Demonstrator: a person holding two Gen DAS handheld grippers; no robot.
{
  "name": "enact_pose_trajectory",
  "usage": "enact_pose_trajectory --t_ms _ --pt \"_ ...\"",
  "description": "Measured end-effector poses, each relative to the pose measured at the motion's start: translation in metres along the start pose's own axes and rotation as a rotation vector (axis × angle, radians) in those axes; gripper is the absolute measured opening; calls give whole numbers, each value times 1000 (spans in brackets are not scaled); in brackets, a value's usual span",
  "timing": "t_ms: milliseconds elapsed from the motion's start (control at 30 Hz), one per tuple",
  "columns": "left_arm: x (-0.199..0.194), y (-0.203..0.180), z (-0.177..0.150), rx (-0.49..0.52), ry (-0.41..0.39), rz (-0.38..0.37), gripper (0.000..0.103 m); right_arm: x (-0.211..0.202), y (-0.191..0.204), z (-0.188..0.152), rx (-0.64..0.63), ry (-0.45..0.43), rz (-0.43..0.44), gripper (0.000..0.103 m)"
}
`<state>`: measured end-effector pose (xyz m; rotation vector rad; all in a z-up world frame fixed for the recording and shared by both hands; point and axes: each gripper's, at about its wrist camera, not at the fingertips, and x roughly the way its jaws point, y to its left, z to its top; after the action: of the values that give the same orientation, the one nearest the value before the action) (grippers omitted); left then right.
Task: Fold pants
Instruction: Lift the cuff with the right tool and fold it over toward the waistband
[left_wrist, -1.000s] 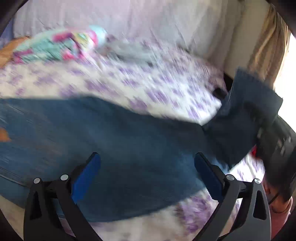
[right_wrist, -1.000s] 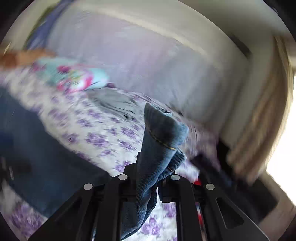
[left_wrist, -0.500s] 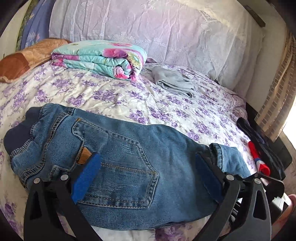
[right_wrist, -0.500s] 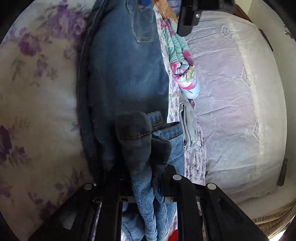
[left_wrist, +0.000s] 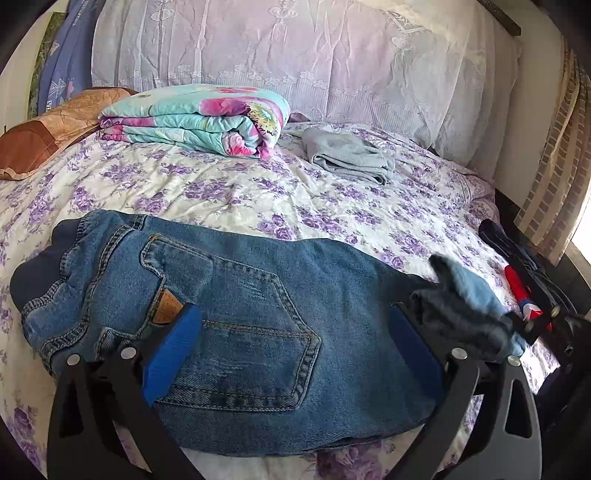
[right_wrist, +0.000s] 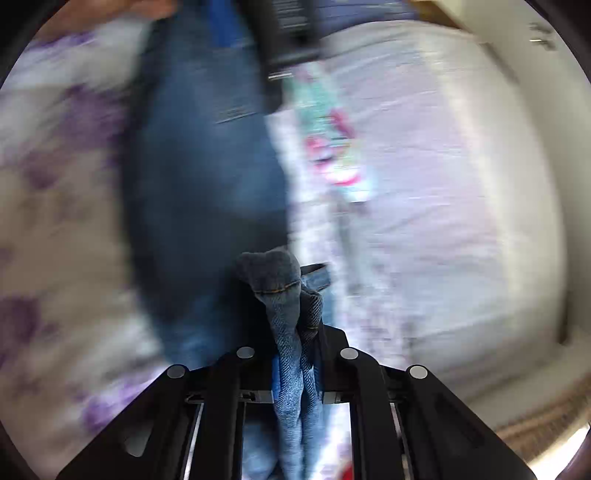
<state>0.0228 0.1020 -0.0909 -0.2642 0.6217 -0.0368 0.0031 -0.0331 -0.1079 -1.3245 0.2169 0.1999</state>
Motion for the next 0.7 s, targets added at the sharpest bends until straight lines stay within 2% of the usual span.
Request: enact_pose_trajectory --t_ms 67,100,200,267,300,333,400,500,600,700 --pt "1 -1 -1 4 1 5 99 4 0 3 40 6 -33 13" --pt "1 -2 -1 10 2 13 99 8 7 3 38 12 4 13" --pt "2 -3 -2 19 2 20 99 16 29 -4 46 56 196 18" --pt "2 -4 -2 21 4 17 99 14 29 -6 44 32 181 22" --pt "2 -4 -2 24 5 15 99 12 23 -7 50 33 197 36" --pt "2 -4 -2 27 8 14 99 5 11 -8 80 18 217 55" --pt "2 -4 -1 30 12 14 99 -13 -12 -13 158 -21 268 75" --pt "2 -4 3 29 20 -2 99 -29 -59 -21 339 -57 411 76" --pt "-2 -10 8 23 10 -39 99 -18 -101 -41 579 -57 447 76" --pt "-6 -22 13 51 -13 -82 99 10 -119 -59 776 -10 449 76"
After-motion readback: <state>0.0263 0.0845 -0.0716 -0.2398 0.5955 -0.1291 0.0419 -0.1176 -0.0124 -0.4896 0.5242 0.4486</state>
